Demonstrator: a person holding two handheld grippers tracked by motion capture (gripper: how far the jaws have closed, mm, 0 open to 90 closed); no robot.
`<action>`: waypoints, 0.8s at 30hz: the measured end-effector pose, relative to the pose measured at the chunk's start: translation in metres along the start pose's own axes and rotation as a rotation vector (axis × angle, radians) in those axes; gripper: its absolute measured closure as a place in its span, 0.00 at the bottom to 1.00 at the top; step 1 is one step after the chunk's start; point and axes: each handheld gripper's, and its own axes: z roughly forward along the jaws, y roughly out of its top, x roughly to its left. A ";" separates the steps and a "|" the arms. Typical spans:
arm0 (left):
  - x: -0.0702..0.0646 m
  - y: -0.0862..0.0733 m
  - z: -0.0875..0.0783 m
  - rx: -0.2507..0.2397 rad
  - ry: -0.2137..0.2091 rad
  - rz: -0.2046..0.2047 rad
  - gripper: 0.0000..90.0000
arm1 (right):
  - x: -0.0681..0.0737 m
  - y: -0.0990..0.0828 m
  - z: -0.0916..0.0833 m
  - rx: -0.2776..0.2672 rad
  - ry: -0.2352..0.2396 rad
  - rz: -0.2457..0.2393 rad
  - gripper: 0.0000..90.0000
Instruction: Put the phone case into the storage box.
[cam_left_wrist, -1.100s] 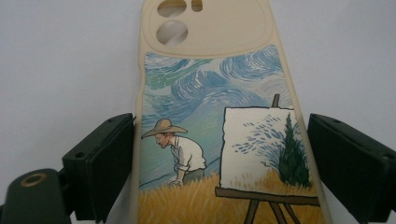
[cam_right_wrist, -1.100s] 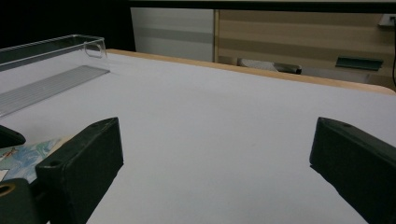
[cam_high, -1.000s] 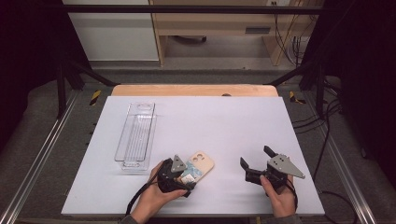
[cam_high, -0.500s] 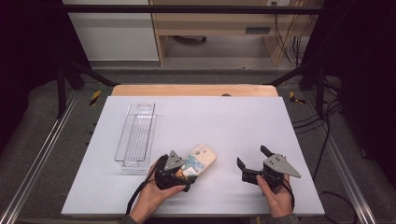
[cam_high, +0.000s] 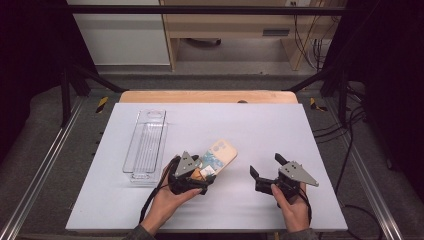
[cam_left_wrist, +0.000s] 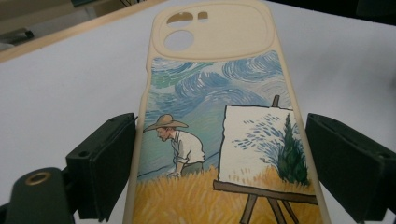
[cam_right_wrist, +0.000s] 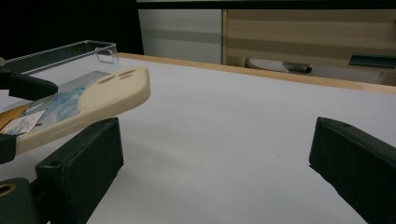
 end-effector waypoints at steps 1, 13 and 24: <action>0.000 0.002 0.001 -0.011 0.004 0.002 0.12 | 0.000 0.000 0.001 0.000 0.000 0.000 0.04; -0.001 0.012 0.004 -0.076 0.013 0.004 0.12 | 0.002 0.015 0.005 0.008 0.004 0.033 0.03; 0.003 0.028 0.006 -0.136 0.053 0.006 0.12 | 0.005 0.042 0.010 -0.039 0.027 0.050 0.03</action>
